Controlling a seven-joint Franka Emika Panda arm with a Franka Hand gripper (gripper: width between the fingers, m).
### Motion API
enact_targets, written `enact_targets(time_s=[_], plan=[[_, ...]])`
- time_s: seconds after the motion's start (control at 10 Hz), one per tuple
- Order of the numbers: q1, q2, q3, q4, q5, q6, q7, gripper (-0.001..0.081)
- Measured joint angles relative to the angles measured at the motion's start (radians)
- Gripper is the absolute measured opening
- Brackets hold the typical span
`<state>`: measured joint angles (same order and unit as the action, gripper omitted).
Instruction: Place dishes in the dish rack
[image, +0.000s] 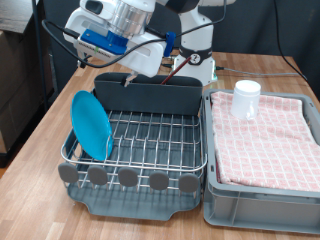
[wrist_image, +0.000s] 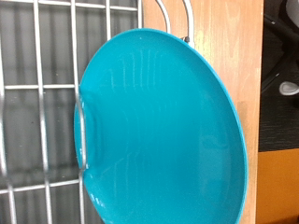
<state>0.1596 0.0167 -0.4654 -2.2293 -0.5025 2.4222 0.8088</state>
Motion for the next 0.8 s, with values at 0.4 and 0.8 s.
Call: enact_targets(time_s=[0.4,0.8], plan=[[0.009,-0.051,0.019,0.069,0.035,-0.121,-0.062,0.0803],[0.02,-0.051,0.041,0.091,0.088,-0.222,-0.084,0.0803]])
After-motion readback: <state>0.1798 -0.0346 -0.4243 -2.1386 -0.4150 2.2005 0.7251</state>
